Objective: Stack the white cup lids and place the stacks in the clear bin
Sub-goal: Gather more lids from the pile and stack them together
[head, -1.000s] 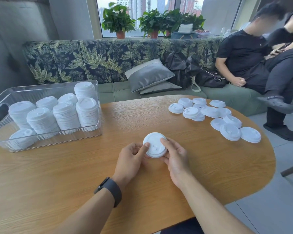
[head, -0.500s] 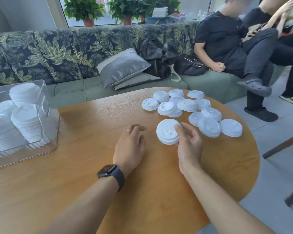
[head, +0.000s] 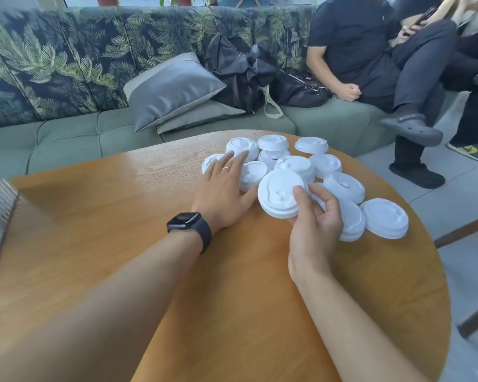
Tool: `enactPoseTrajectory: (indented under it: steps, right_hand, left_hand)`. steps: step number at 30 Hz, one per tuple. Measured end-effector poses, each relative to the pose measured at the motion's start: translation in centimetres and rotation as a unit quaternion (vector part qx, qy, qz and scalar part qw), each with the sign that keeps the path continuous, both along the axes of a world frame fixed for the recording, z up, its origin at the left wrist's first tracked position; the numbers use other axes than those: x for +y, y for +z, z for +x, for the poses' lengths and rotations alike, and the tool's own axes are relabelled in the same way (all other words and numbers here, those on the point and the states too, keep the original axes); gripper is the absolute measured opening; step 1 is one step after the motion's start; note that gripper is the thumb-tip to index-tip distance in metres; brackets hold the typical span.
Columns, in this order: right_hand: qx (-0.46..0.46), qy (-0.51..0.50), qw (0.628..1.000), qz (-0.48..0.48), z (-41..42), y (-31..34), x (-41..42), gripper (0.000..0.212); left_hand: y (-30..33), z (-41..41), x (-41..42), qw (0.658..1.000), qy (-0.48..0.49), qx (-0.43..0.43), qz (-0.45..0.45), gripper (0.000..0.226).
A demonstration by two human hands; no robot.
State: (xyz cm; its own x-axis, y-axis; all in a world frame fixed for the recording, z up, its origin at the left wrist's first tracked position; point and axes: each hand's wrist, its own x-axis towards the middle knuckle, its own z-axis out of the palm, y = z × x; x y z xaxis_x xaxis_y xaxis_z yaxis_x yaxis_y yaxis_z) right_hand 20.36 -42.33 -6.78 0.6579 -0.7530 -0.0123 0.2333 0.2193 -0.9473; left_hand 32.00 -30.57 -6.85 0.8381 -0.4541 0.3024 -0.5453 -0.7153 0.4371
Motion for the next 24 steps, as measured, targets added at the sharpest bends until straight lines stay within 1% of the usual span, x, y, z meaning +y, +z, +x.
enactPoseTrajectory:
  steps: [5, 8, 13, 17, 18, 21, 24]
  right_hand:
    - [-0.002, -0.007, 1.000, 0.015, 0.0, -0.1, -0.1, 0.027]
    - [-0.006, -0.006, 1.000, 0.029, -0.5, 0.2, 0.2, 0.028]
    - [0.006, -0.008, 1.000, 0.023, -2.2, 0.3, 1.0, 0.031]
    - [0.016, 0.007, 1.000, 0.025, -3.6, 0.7, 2.0, 0.046]
    - [0.021, 0.016, 0.999, 0.026, -3.9, 0.7, 2.2, 0.044]
    - [0.039, 0.072, 0.996, 0.037, -5.2, 0.9, 3.4, 0.025]
    - [0.057, 0.124, 0.989, 0.054, -6.7, 1.0, 5.3, 0.027]
  left_hand:
    - [-0.3, 0.7, -0.1, 1.000, -0.017, 0.007, -0.015, 0.089]
    - [-0.1, 0.0, 0.3, 0.999, -0.008, 0.014, -0.047, 0.080]
    - [0.2, -2.8, 1.5, 0.988, 0.042, 0.018, -0.147, 0.080]
    - [0.4, -6.0, 3.8, 0.979, 0.104, 0.026, -0.176, 0.086]
    - [0.3, -6.9, 4.4, 0.974, 0.120, 0.035, -0.188, 0.087]
    - [0.3, -9.8, 6.8, 0.956, 0.151, 0.057, -0.246, 0.083]
    - [0.2, -12.8, 9.5, 0.944, 0.156, 0.048, -0.288, 0.081]
